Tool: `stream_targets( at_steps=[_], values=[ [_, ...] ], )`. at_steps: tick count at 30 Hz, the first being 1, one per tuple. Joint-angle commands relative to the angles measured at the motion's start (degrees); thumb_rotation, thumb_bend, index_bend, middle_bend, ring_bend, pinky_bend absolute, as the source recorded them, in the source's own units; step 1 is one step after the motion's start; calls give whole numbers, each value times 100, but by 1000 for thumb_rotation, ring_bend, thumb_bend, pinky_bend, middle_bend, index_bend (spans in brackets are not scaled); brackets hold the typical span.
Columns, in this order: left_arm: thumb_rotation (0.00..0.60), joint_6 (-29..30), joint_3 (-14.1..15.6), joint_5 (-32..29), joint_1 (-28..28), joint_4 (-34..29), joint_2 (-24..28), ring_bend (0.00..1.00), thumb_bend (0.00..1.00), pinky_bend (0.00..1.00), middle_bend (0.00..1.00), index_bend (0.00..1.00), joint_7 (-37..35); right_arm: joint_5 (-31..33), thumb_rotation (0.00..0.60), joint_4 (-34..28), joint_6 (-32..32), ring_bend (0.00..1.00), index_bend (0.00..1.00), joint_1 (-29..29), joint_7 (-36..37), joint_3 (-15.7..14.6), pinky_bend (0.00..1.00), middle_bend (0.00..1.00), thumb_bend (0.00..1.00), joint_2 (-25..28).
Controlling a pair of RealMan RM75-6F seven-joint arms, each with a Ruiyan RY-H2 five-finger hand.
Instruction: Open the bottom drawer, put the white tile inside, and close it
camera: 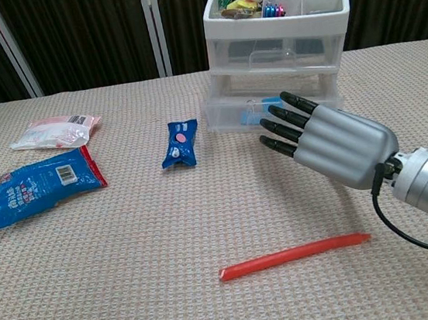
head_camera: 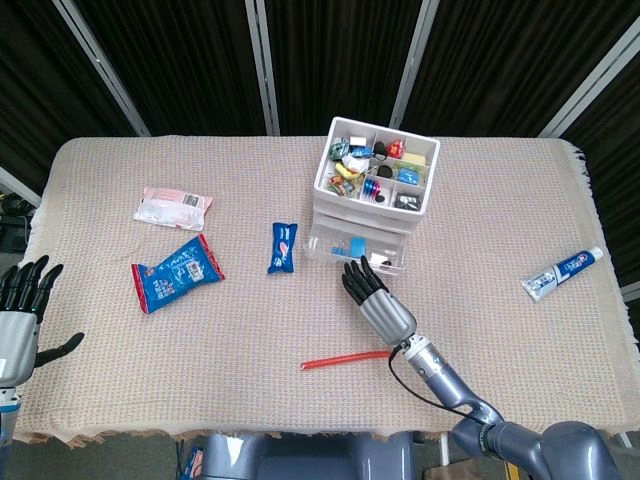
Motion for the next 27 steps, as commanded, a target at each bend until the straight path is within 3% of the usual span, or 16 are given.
stream_targets(
  at_steps=[1,15,27],
  values=[
    [600,3,0,0,2,-1,-2,0,135,0,0,73,1,59,600,27,-18,0,30,9,-5,47,0,0,225,-1],
    [600,-16,-9,-30,1,-26,7,0,137,0,0,73,3,403,600,285,-245,0,36,180,38,269,0,0,225,-125],
    [600,-71,-3,-40,-20,-25,22,0,137,0,0,73,-30,769,600,915,-459,0,37,361,229,526,0,0,225,-284]
  ],
)
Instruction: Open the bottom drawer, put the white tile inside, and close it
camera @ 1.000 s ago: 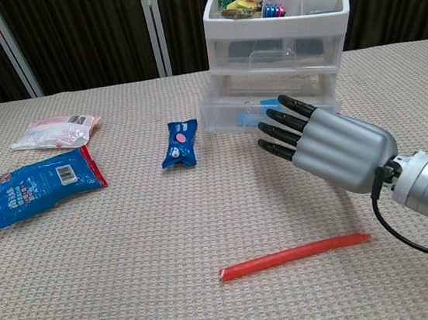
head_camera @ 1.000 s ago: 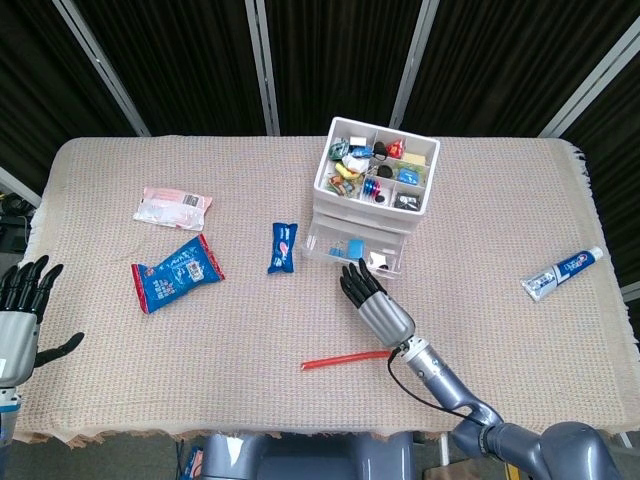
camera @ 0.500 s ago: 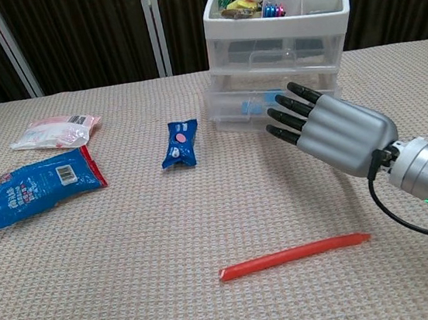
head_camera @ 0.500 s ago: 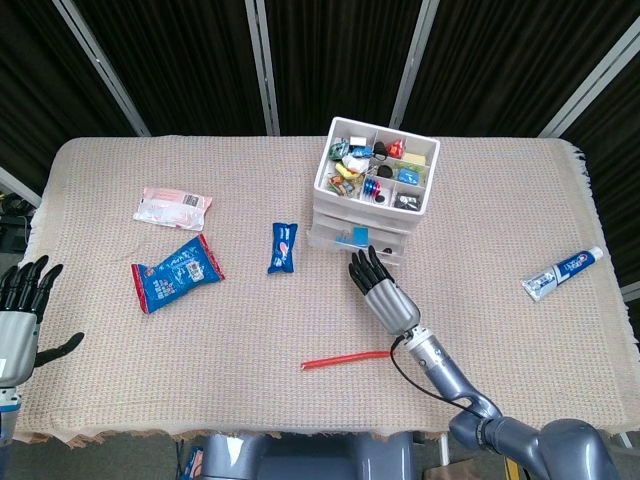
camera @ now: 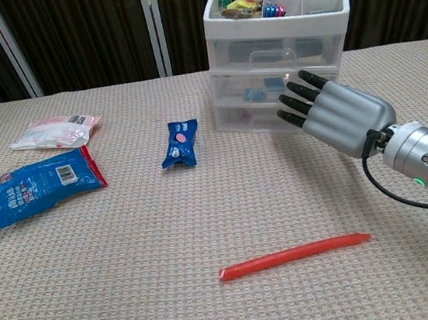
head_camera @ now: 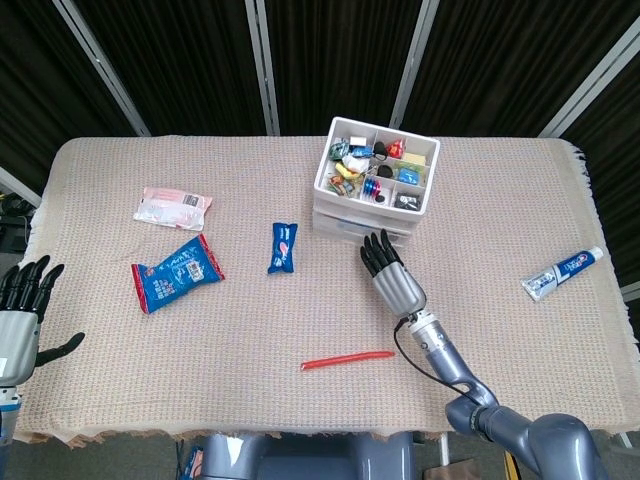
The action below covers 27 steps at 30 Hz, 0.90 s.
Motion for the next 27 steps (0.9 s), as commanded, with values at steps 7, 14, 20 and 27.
stream_targets(
  at_steps=[7,14,20,27],
  values=[
    [600,-26,3,-22,-2,-30,13,0,136,0,0,74,9,148,600,70,114,0,38,-91,157,0,0,0,225,1],
    [600,41,15,32,19,-21,9,0,137,0,0,75,34,-44,600,-676,598,0,38,-441,311,-310,0,0,226,305],
    [600,92,28,86,34,15,5,0,137,0,0,88,64,-134,600,-1822,1113,0,38,-783,477,-423,0,0,210,943],
    [600,114,51,126,45,55,-5,0,136,0,0,87,155,313,600,-4153,1676,0,26,-1516,1510,-364,0,0,107,2328]
  ],
)
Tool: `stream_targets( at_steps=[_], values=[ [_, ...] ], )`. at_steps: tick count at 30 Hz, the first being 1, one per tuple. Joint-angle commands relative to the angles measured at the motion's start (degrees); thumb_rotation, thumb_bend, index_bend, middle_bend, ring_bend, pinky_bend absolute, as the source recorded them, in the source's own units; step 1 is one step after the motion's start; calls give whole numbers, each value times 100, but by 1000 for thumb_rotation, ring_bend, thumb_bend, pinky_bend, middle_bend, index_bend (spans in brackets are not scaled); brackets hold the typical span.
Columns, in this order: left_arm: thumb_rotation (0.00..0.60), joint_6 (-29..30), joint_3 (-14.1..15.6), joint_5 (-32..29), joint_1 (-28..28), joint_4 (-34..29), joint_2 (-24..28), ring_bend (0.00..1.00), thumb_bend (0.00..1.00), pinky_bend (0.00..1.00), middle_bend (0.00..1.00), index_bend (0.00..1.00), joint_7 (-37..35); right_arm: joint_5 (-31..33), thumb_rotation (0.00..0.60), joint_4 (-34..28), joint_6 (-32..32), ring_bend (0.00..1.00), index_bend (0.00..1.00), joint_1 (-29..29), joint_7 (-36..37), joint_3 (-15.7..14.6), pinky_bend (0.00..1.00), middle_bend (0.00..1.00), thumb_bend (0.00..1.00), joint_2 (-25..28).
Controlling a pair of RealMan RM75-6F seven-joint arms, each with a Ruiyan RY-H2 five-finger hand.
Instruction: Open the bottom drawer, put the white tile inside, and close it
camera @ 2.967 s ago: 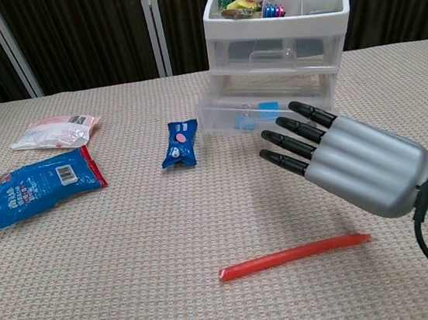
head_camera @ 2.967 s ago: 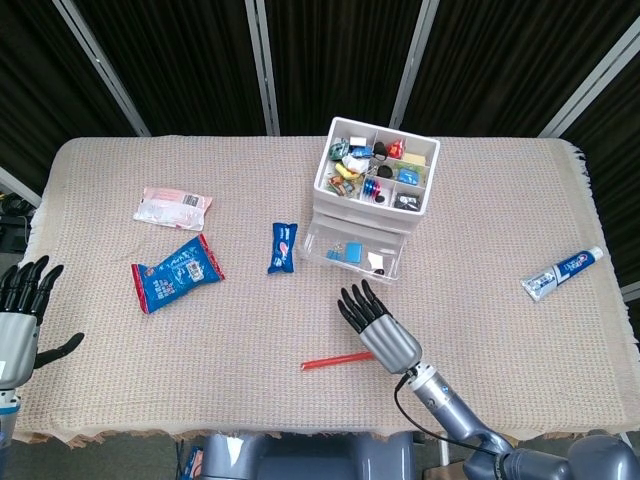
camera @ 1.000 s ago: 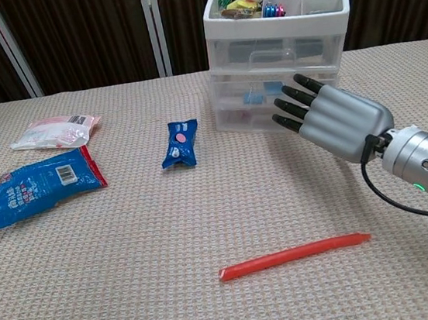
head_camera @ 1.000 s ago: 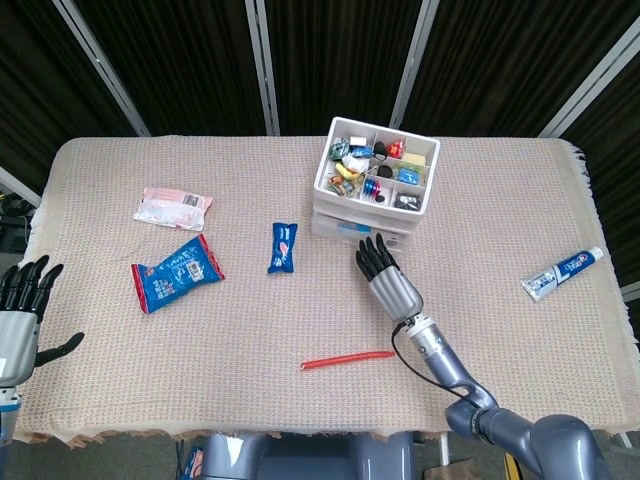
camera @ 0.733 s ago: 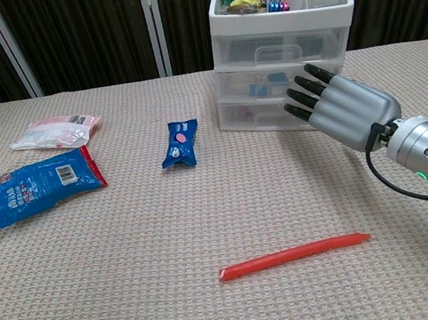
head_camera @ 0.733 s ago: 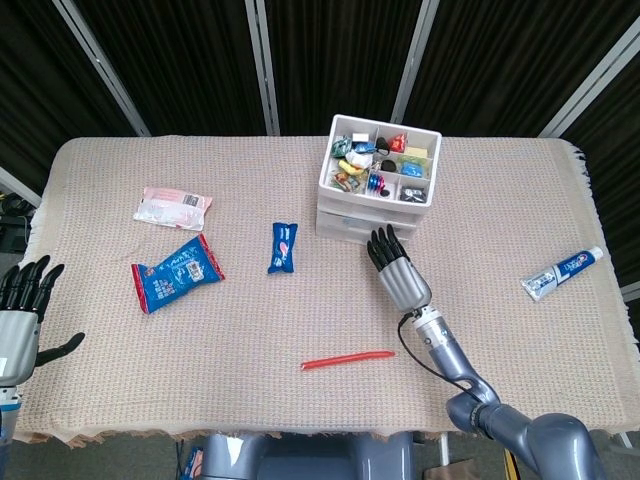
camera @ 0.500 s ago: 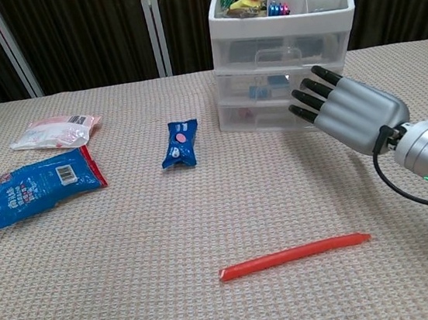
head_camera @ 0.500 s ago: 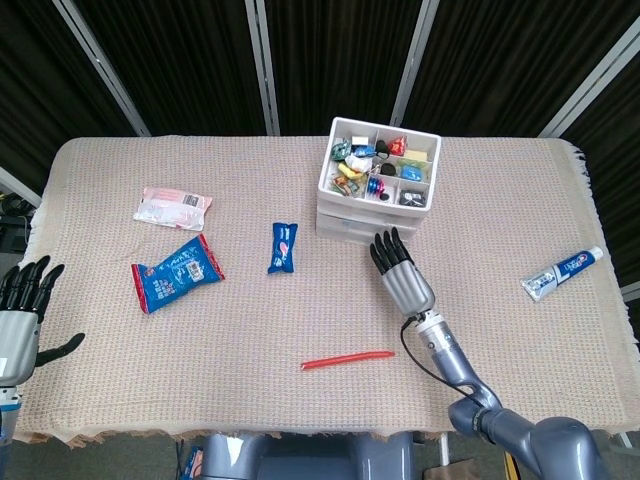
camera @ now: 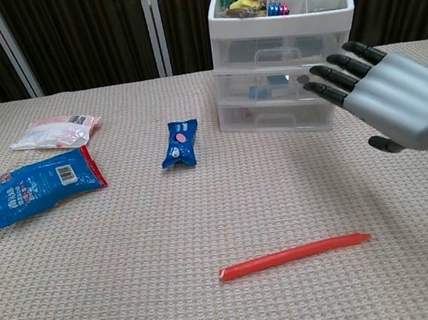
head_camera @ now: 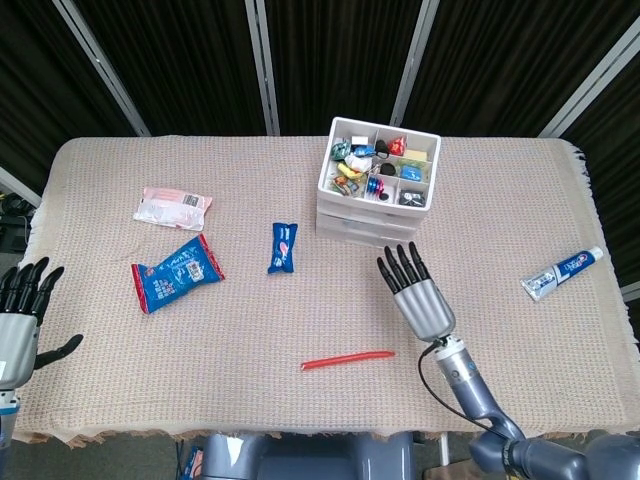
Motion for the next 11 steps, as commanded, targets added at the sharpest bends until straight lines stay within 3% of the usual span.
stream_targets(
  at_steps=[1,5,11],
  values=[
    [600,0,6,9,1,8,-5,0,136,0,0,86,25,335,600,-1597,414,0,23,-593,865,-18,0,0,96,1096],
    [600,-12,21,33,-4,21,-7,0,138,0,0,77,79,536,600,-2649,501,0,19,-1025,1868,-233,0,0,69,2019],
    [600,10,39,106,-14,84,-25,0,137,0,0,74,124,387,600,-2922,639,0,17,-1476,2730,-664,0,0,65,2726]
  ],
)
